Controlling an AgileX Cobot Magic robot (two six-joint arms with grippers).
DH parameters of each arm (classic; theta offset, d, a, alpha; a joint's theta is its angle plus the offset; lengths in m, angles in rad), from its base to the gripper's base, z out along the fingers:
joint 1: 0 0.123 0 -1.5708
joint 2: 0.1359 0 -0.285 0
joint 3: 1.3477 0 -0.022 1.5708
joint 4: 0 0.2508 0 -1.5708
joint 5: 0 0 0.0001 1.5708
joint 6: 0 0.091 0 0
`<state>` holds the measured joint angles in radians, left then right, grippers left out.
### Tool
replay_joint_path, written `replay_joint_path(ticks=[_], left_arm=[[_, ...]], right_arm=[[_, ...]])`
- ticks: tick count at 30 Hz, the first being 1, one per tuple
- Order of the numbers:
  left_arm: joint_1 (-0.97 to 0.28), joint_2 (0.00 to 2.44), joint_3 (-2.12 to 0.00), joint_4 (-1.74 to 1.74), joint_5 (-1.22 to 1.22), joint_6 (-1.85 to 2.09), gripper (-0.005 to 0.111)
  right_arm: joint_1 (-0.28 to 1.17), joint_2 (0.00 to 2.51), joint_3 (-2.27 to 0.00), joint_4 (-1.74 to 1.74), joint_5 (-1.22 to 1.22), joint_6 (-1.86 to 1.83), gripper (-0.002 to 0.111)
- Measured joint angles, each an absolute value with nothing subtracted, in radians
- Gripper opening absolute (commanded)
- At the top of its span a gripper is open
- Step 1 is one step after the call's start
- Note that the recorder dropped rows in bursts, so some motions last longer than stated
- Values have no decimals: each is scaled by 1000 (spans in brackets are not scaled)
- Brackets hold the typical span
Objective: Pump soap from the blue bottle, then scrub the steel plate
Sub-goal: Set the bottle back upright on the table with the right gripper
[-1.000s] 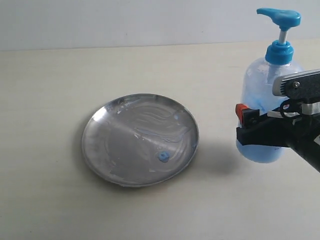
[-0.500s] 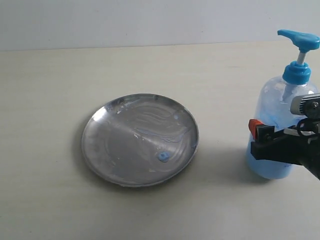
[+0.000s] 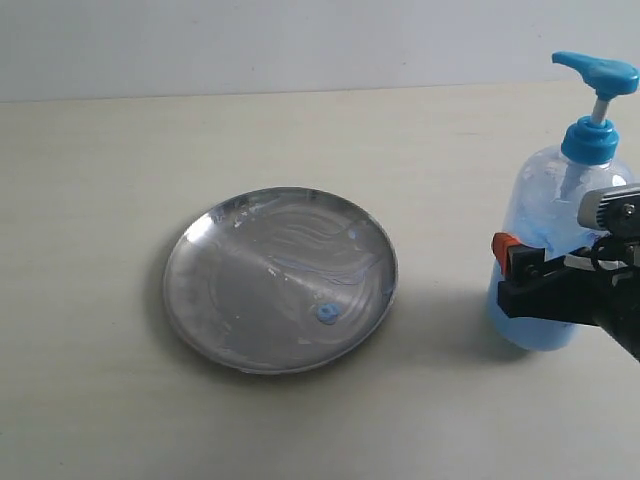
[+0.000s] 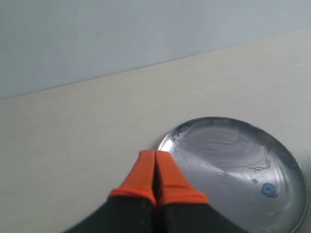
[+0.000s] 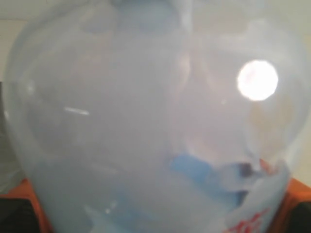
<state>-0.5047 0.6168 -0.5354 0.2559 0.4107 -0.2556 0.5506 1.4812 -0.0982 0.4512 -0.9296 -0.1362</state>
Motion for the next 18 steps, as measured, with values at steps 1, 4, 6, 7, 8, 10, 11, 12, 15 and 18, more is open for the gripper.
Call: replay_joint_path(ticks=[1, 4, 6, 7, 8, 10, 11, 12, 15, 18], left_arm=[[-505, 617, -531, 256, 407, -260, 0], [-505, 617, -524, 256, 393, -262, 0], [-505, 617, -524, 256, 388, -262, 0], [-505, 617, -523, 256, 386, -262, 0], [-505, 617, -520, 256, 383, -262, 0], [-505, 617, -519, 256, 382, -264, 0], [-505, 617, -519, 256, 381, -266, 0], [-505, 617, -519, 256, 379, -266, 0], [-505, 617, -519, 256, 372, -266, 0], [-505, 617, -519, 256, 373, -266, 0]], right_arm=[[551, 1486, -98, 449, -930, -136, 0], [551, 1505, -96, 440, -937, -134, 0], [551, 1521, -85, 429, -967, -123, 0], [551, 1525, -81, 425, -979, -118, 0], [551, 1531, -76, 423, -991, -114, 0], [551, 1541, -64, 423, -1014, -109, 0], [551, 1547, -59, 423, -1024, -109, 0], [551, 1552, -57, 423, -1032, -107, 0], [551, 1564, -53, 415, -1047, -105, 0], [551, 1567, -53, 395, -1051, -105, 0]])
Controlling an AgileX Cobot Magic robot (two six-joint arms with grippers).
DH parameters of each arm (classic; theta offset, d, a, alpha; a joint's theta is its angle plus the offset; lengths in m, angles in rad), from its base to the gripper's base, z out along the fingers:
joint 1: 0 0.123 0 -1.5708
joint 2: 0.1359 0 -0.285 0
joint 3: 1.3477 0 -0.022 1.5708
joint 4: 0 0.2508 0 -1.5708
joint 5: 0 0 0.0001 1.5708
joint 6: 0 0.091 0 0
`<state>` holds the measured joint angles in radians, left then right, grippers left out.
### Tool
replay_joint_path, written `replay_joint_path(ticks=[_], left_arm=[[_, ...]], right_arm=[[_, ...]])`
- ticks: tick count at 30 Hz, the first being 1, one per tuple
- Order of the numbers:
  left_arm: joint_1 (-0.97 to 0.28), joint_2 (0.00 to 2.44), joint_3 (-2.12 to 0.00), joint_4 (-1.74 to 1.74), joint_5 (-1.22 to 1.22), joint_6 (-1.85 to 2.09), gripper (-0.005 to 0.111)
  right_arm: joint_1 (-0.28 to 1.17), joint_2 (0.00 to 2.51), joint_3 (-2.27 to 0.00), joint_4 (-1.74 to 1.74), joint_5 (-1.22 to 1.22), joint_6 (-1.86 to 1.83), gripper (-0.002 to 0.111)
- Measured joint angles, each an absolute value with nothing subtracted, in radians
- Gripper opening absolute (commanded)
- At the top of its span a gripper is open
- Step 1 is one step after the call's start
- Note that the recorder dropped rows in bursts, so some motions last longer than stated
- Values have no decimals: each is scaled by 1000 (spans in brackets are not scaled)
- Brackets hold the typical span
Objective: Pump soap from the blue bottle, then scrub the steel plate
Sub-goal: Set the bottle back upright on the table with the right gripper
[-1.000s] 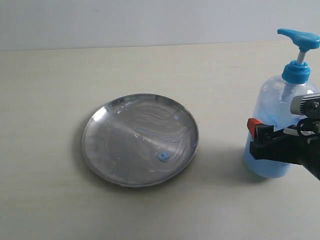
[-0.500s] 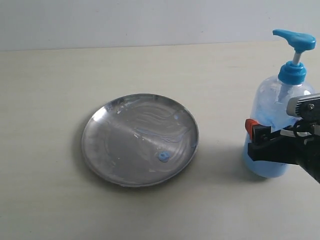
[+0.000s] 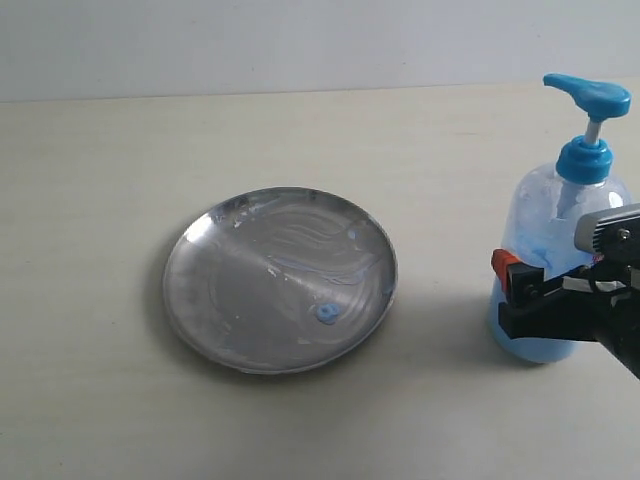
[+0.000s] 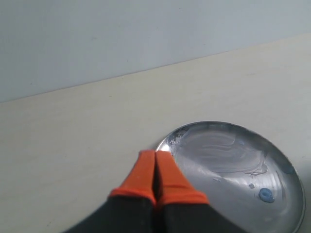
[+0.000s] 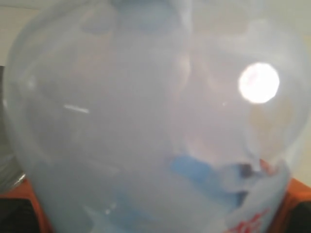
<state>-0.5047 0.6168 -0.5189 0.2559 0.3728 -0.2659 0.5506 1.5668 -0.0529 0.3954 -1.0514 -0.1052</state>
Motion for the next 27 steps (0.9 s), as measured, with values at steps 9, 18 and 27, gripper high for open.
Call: replay_joint_path(ticks=[9, 18, 27], left_arm=[[-505, 617, -519, 258, 367, -266, 0], [-505, 617, -519, 258, 367, -270, 0], [-505, 617, -519, 258, 366, -282, 0]], right_arm=[[551, 1567, -51, 372, -1052, -101, 25], [551, 1567, -51, 372, -1052, -101, 78], [551, 1567, -51, 372, -1052, -101, 87]])
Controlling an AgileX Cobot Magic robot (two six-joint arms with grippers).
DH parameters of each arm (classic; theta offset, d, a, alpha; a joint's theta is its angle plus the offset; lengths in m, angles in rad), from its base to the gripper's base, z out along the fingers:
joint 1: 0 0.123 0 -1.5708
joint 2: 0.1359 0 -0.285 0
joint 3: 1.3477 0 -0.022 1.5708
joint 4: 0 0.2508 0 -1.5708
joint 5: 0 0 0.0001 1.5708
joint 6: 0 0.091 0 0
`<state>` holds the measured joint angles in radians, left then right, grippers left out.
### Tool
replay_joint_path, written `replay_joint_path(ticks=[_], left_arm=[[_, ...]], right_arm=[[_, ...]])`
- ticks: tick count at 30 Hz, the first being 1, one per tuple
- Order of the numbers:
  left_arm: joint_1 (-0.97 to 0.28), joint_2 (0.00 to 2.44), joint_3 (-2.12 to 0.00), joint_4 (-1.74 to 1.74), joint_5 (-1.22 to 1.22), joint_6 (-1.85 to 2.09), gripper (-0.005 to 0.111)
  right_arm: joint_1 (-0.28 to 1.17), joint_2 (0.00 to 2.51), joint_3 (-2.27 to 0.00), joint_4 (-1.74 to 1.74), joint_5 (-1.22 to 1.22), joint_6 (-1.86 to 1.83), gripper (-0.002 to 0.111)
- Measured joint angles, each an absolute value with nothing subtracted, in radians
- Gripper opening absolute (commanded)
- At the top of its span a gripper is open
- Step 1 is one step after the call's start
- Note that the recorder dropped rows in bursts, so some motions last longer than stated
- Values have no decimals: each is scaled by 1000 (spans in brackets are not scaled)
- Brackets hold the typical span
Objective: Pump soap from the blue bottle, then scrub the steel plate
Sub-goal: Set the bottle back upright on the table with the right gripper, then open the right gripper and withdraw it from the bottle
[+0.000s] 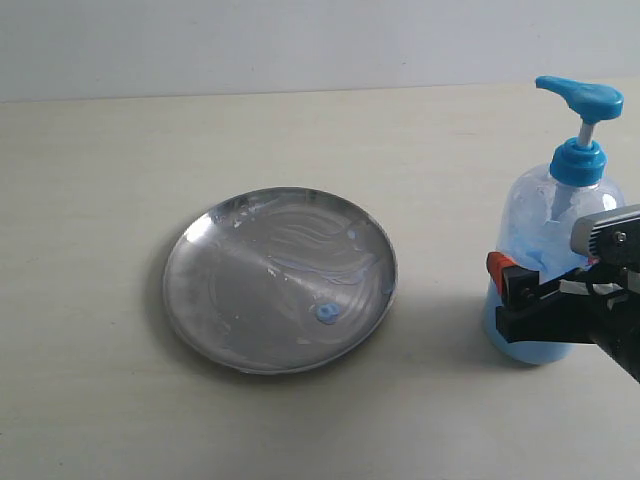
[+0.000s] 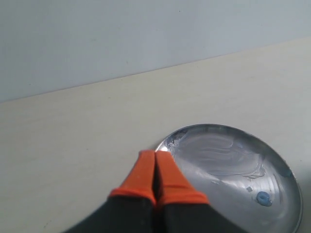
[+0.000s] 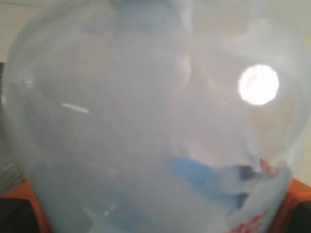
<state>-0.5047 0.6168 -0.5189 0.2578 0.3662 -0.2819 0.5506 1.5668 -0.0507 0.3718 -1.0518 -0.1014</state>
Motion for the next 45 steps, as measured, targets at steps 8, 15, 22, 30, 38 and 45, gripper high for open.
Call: replay_joint_path(ticks=[8, 15, 22, 30, 38, 45], left_arm=[[-505, 617, -519, 258, 347, -288, 0], [-505, 617, -519, 258, 344, -288, 0], [-505, 617, -519, 258, 344, -288, 0], [-505, 617, -519, 258, 341, -288, 0], [-505, 617, -519, 258, 321, -288, 0], [-505, 617, -519, 258, 319, -288, 0]], right_arm=[[551, 1567, -53, 372, -1084, -79, 104], [551, 1567, -53, 372, -1088, -38, 105], [551, 1548, -53, 354, -1064, -9, 105], [551, 1433, -53, 400, -962, -41, 105], [551, 1248, -51, 402, -749, -92, 105], [551, 1070, -52, 522, -537, -212, 105]])
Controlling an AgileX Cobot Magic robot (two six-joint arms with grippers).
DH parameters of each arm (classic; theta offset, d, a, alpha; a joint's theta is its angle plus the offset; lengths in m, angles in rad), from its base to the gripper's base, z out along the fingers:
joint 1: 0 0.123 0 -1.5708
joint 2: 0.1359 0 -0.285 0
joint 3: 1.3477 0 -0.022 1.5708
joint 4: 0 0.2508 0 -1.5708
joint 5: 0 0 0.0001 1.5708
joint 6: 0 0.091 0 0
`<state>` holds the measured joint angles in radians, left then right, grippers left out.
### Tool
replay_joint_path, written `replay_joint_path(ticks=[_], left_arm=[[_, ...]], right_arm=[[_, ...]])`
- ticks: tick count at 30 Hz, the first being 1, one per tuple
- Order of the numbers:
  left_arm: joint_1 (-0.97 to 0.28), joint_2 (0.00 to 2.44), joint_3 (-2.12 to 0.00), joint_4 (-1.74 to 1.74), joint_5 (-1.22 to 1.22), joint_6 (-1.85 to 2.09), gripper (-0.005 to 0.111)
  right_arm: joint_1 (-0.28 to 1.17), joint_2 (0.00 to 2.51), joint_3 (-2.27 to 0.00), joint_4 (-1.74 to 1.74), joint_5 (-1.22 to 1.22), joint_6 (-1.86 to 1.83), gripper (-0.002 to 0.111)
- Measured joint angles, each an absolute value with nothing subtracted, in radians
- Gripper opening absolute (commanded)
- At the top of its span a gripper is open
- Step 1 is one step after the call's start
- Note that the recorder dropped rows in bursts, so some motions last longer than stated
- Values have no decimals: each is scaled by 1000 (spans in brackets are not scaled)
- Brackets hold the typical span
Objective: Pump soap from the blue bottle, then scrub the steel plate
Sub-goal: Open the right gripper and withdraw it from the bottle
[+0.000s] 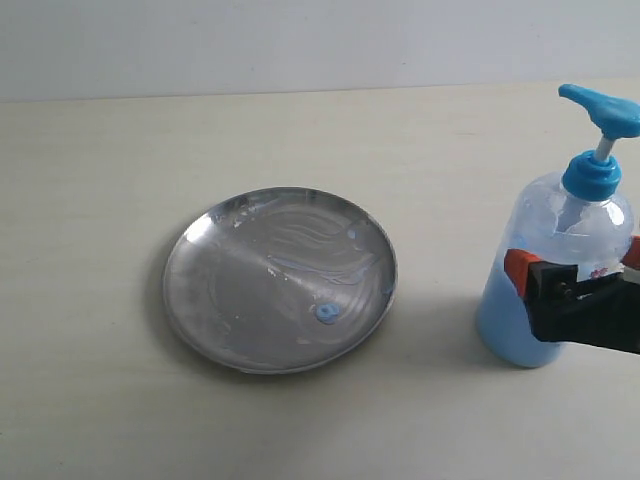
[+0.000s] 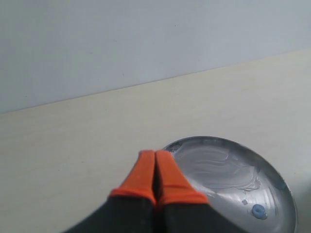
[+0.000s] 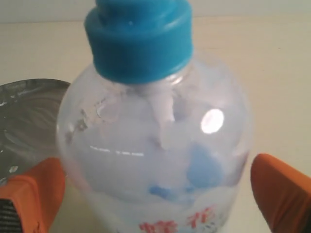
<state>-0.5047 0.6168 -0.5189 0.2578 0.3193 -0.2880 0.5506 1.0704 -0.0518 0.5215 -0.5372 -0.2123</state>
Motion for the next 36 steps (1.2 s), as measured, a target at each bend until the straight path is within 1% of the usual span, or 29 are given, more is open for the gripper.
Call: replay_joint_path(ticks=[8, 10, 12, 13, 14, 15, 16, 17, 19, 22, 23, 24, 25, 29, 36], left_arm=[[-505, 617, -519, 258, 317, -288, 0], [-505, 617, -519, 258, 317, -288, 0], [-505, 617, -519, 255, 317, -288, 0], [-505, 617, -519, 255, 317, -288, 0], [-505, 617, -519, 251, 315, -288, 0], [-505, 616, -519, 251, 315, -288, 0], [-505, 609, -519, 251, 315, -288, 0], [-505, 605, -519, 251, 315, -288, 0], [-505, 594, -519, 249, 315, -288, 0], [-505, 584, -519, 247, 323, -288, 0], [-505, 581, -519, 247, 331, -288, 0], [-505, 579, -519, 247, 342, -288, 0], [-505, 574, -519, 247, 349, -288, 0], [-505, 568, -519, 247, 365, -288, 0], [-505, 568, -489, 247, 366, -288, 0]], right_arm=[[551, 927, -52, 811, -350, -392, 105], [551, 917, -52, 847, -281, -401, 102], [551, 917, -52, 857, -181, -405, 94], [551, 917, -52, 859, -146, -405, 85], [551, 917, -58, 862, -81, -408, 79], [551, 917, -69, 862, -48, -408, 66], [551, 917, -98, 862, 9, -408, 59], [551, 917, -120, 862, 42, -408, 47], [551, 917, -205, 836, 182, -408, 30], [551, 949, -329, 670, 412, -394, 8], [551, 964, -370, 589, 491, -356, 2], [551, 977, -413, 496, 568, -300, 0], [551, 986, -461, 395, 650, -234, 0], [551, 992, -553, 128, 790, -58, 0], [551, 890, -577, -63, 822, 20, 0]])
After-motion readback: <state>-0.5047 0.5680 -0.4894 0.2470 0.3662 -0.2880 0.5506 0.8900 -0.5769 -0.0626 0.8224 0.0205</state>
